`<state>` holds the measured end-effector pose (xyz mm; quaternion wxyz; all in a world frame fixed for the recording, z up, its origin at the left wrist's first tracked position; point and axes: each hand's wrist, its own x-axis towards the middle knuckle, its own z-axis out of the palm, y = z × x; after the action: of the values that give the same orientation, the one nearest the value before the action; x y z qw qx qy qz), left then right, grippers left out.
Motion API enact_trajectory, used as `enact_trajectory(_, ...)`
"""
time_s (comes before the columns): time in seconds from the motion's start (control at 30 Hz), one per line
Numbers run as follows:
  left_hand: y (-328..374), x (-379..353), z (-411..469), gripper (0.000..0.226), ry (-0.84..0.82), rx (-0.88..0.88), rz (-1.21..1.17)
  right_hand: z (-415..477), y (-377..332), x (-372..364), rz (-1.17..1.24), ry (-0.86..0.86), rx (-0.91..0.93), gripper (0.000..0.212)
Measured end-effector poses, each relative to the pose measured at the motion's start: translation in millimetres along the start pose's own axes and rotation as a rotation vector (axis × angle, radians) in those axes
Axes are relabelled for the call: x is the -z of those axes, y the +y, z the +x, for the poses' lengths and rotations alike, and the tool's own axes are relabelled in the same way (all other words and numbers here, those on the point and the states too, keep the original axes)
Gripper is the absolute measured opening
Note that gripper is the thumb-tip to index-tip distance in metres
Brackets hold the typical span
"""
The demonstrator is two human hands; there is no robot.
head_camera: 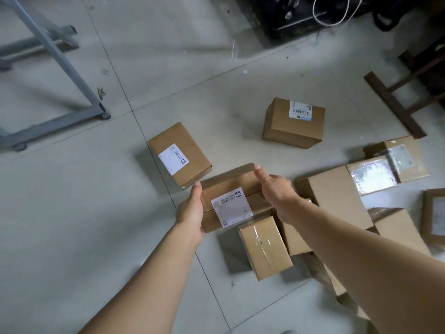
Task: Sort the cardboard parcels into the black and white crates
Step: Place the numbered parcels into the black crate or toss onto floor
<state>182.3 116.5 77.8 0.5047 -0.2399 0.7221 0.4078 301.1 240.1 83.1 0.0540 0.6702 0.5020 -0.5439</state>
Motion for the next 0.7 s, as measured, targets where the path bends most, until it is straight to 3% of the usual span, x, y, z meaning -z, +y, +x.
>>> enact_trajectory(0.27,92,36,-157,0.042,0.111,-0.164,-0.059,-139,-125,80,0.148,0.124,0.204,0.064)
enact_trajectory(0.43,163,71,-282,0.030,0.066,-0.282,-0.204,-254,-210,120,0.186,0.225,0.380,0.059)
enact_trajectory(0.5,188,88,-330,0.029,0.033,-0.340,-0.259,-301,-243,133,0.202,0.212,0.447,0.058)
enact_trajectory(0.63,230,130,-421,0.029,0.023,-0.478,-0.304,-393,-306,154,0.241,0.161,0.581,0.031)
enact_trajectory(0.7,249,153,-461,0.021,0.021,-0.556,-0.321,-435,-334,159,0.251,0.131,0.648,0.029)
